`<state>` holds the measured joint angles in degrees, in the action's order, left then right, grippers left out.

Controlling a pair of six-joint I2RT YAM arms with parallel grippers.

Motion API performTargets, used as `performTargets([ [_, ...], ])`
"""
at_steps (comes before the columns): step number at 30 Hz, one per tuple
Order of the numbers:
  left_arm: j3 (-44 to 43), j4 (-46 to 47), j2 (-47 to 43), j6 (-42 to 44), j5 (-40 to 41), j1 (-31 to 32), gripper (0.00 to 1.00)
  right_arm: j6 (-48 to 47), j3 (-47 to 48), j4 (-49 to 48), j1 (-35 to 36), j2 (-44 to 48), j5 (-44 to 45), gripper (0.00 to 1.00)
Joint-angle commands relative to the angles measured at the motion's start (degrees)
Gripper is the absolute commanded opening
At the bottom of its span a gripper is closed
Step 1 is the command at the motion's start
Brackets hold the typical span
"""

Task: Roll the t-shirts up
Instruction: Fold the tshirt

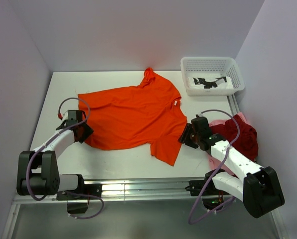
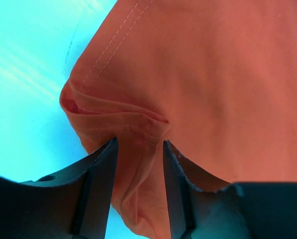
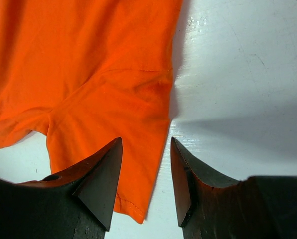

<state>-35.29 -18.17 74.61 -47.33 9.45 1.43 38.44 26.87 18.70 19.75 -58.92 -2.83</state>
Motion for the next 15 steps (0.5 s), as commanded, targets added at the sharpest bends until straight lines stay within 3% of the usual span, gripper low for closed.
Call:
performTargets([
  [1,-2.8,2.2,2.1,1.5,-1.2,0.2,0.46,-0.8,-0.4,-1.3,0.4,1.4,-0.1,0.51],
  [6,-3.6,2.9,4.7,2.0,-1.6,0.2,0.33,-1.1,-0.3,-1.1,0.5,1.4,0.0,0.50],
  [7,-3.6,3.1,5.3,2.0,-1.9,0.2,0.28,-1.1,-0.3,-1.2,0.4,1.5,-0.1,0.50],
  [9,-3.6,3.1,5.5,1.9,-1.8,0.2,0.05,-1.0,-0.4,-1.2,0.4,1.5,-0.2,0.50],
  [10,-3.5,3.0,5.1,1.9,-1.6,0.2,0.00,-0.9,-0.4,-0.9,0.4,1.5,-0.2,0.50],
  [15,-1.8,2.2,1.2,1.7,0.0,0.3,0.00,1.4,-1.6,0.5,0.7,2.5,0.5,0.53],
])
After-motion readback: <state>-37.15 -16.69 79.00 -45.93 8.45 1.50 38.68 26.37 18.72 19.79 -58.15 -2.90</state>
